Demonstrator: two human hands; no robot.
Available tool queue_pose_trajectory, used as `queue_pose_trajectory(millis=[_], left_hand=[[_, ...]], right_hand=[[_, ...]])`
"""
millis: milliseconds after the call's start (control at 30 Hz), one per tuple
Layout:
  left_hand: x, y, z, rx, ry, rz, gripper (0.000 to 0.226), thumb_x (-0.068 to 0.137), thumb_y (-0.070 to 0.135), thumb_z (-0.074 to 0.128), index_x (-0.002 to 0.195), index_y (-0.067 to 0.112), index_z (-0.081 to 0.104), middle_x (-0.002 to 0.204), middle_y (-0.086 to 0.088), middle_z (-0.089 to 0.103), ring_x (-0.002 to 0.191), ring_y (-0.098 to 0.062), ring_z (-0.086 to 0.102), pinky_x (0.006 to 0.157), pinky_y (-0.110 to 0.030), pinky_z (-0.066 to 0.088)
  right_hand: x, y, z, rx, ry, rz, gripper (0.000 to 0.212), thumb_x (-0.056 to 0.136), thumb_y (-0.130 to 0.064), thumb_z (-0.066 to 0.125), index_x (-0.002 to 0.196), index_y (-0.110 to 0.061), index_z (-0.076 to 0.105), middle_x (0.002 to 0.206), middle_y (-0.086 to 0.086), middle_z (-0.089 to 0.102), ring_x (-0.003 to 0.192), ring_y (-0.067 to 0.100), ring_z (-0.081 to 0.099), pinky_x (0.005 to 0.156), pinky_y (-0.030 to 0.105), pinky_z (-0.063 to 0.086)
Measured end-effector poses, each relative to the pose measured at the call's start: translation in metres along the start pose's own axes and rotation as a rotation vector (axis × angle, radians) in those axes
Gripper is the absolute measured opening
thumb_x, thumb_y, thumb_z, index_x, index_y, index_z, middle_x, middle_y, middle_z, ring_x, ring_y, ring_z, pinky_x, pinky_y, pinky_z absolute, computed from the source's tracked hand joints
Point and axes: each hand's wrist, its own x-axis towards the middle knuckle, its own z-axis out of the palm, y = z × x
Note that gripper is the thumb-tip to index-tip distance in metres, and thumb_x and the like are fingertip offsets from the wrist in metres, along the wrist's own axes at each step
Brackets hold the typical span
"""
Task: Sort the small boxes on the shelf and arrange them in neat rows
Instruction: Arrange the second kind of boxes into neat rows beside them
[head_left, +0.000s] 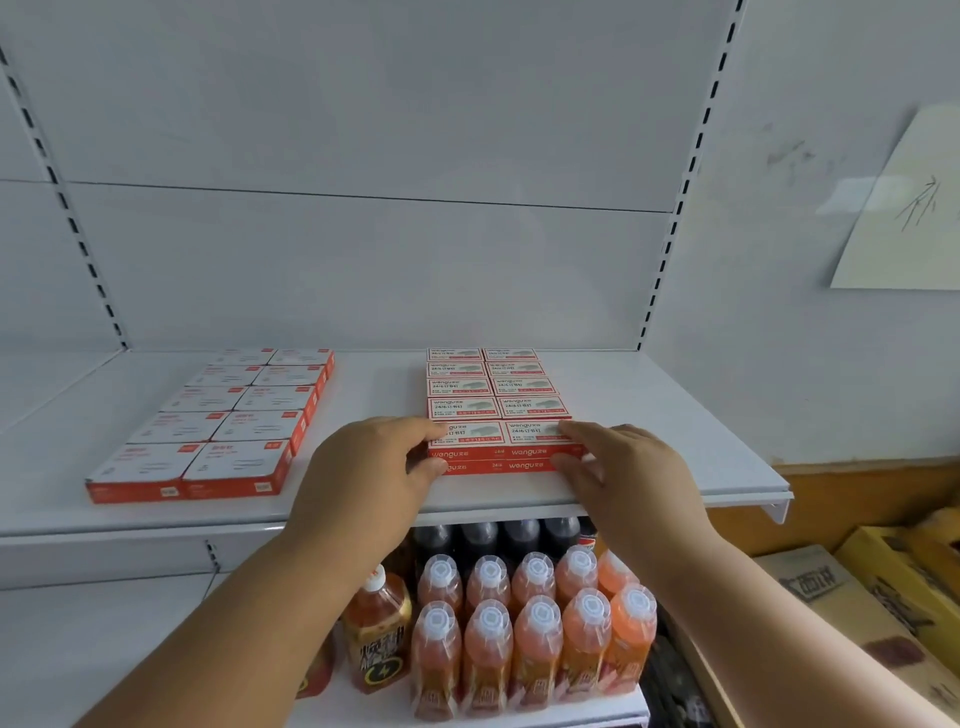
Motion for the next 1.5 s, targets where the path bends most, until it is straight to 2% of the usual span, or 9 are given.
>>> queue_pose_trajectory(millis=[267,400,533,667,933,1033,1200,1333,1500], left_hand=[[-0.004,0.009,0.006,0.134,0.040,0.028,0.047,0.093,0.040,0.060,0.139,0.033,0.054,0.122,0.010,0.068,0.105,-0.011,0.066,0.091,-0.021,0.050],[-0.004,0.011,0.005,0.128,0.031,0.009,0.046,0.092,0.039,0.062,0.138,0.032,0.055,0.122,0.010,0.068,0.107,-0.011,0.066,0.090,-0.021,0.050],[-0.001,0.011,0.001,0.084,0.001,-0.018,0.049,0.091,0.039,0.064,0.138,0.036,0.051,0.125,0.016,0.065,0.108,-0.008,0.064,0.089,-0.019,0.049],[0.001,0.006,-0.001,0.047,-0.004,-0.131,0.057,0.089,0.050,0.061,0.140,0.033,0.041,0.123,0.015,0.065,0.108,-0.008,0.062,0.084,-0.024,0.050],[0.002,0.005,0.002,-0.057,-0.030,-0.163,0.029,0.092,0.033,0.065,0.121,0.032,0.062,0.109,0.017,0.070,0.081,0.002,0.057,0.063,-0.005,0.037],[0.003,0.005,0.002,-0.070,-0.031,-0.165,0.028,0.091,0.030,0.066,0.119,0.031,0.065,0.109,0.016,0.071,0.077,0.004,0.056,0.063,-0.004,0.036],[0.007,0.004,0.003,-0.101,-0.043,-0.167,0.027,0.090,0.029,0.068,0.116,0.029,0.066,0.104,0.015,0.071,0.076,0.003,0.058,0.064,-0.005,0.038],[0.008,0.004,0.001,-0.073,-0.093,-0.167,0.028,0.086,0.034,0.072,0.110,0.036,0.056,0.097,0.022,0.065,0.072,0.004,0.058,0.061,-0.005,0.038],[0.009,0.005,0.002,-0.011,-0.086,-0.151,0.032,0.086,0.035,0.073,0.114,0.033,0.057,0.108,0.016,0.070,0.080,-0.001,0.060,0.063,-0.006,0.039]], right_hand=[[0.010,0.010,0.003,0.273,-0.077,0.185,0.030,0.090,-0.034,0.065,0.120,-0.038,0.062,0.107,-0.007,0.064,0.081,0.011,0.067,0.064,0.016,0.050],[0.008,0.006,0.003,0.254,-0.070,0.183,0.033,0.091,-0.037,0.063,0.124,-0.037,0.062,0.107,-0.006,0.062,0.090,0.013,0.064,0.083,0.030,0.055],[0.008,0.005,0.000,0.244,-0.075,0.161,0.036,0.090,-0.039,0.062,0.126,-0.037,0.059,0.108,-0.007,0.063,0.093,0.011,0.063,0.087,0.030,0.053],[0.006,0.008,-0.007,0.219,-0.060,0.160,0.054,0.090,-0.049,0.059,0.138,-0.029,0.047,0.120,-0.013,0.060,0.105,0.009,0.059,0.090,0.029,0.051],[0.009,0.009,-0.005,0.252,-0.019,0.126,0.020,0.092,-0.030,0.062,0.110,-0.024,0.068,0.093,-0.015,0.060,0.084,0.003,0.053,0.065,0.005,0.034],[0.009,0.008,-0.005,0.265,-0.014,0.129,0.019,0.091,-0.028,0.063,0.109,-0.024,0.068,0.093,-0.013,0.062,0.083,0.003,0.054,0.067,0.006,0.037],[0.010,0.008,-0.008,0.260,-0.015,0.145,0.019,0.090,-0.029,0.065,0.107,-0.022,0.068,0.092,-0.011,0.065,0.084,0.007,0.060,0.076,0.021,0.050],[0.011,0.008,-0.010,0.257,-0.046,0.154,0.018,0.090,-0.031,0.064,0.106,-0.024,0.067,0.093,-0.011,0.067,0.082,0.007,0.061,0.074,0.022,0.051],[0.012,0.008,-0.011,0.282,-0.079,0.174,0.018,0.085,-0.032,0.070,0.101,-0.027,0.066,0.088,-0.015,0.066,0.077,0.005,0.062,0.070,0.023,0.055]])
